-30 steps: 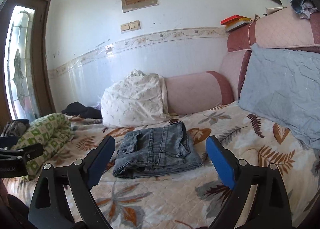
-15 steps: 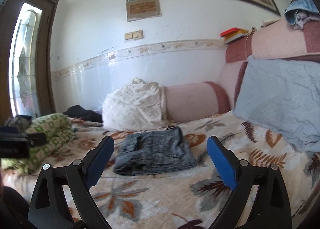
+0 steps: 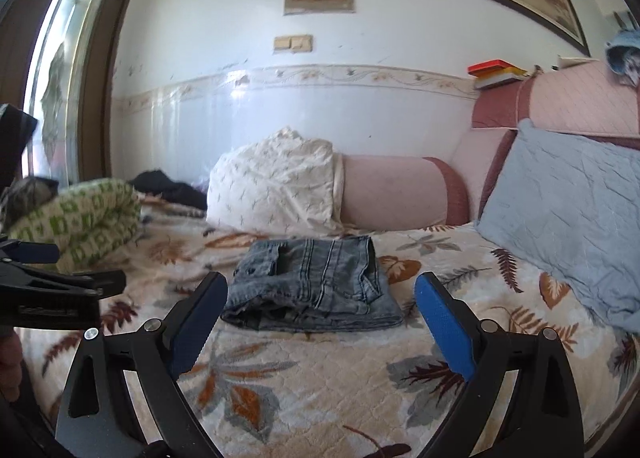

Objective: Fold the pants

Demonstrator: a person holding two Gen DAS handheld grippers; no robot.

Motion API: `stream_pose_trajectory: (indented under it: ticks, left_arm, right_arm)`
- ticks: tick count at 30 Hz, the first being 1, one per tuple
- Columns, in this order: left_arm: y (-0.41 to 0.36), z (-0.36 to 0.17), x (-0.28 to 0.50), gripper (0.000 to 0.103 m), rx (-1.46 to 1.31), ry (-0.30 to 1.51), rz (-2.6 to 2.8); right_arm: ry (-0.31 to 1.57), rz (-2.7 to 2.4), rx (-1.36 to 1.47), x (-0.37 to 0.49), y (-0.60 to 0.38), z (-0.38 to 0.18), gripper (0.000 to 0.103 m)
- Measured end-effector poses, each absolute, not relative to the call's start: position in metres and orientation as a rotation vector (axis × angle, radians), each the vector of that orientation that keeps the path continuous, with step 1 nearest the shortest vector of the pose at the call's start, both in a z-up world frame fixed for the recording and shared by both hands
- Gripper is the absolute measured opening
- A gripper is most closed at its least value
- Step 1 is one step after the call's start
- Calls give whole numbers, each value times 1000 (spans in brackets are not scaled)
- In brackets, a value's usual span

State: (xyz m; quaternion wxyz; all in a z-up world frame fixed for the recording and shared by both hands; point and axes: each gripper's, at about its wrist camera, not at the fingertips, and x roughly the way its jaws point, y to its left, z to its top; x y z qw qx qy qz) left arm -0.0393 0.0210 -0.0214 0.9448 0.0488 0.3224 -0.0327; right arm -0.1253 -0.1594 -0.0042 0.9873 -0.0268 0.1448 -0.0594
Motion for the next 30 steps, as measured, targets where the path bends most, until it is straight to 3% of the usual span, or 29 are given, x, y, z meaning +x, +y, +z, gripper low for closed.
stream_pose_trajectory:
  ticks: [13, 25, 30]
  left_arm:
    - [30, -58, -11, 103, 88, 739, -42]
    - [29, -38, -8, 103, 107, 722, -16]
    - [16, -29, 5, 103, 126, 728, -16]
  right_arm:
    - [358, -119, -45, -104, -159, -18, 96]
    - [302, -92, -69, -63, -168, 20, 96]
    - [377, -94, 8, -48, -184, -4, 96]
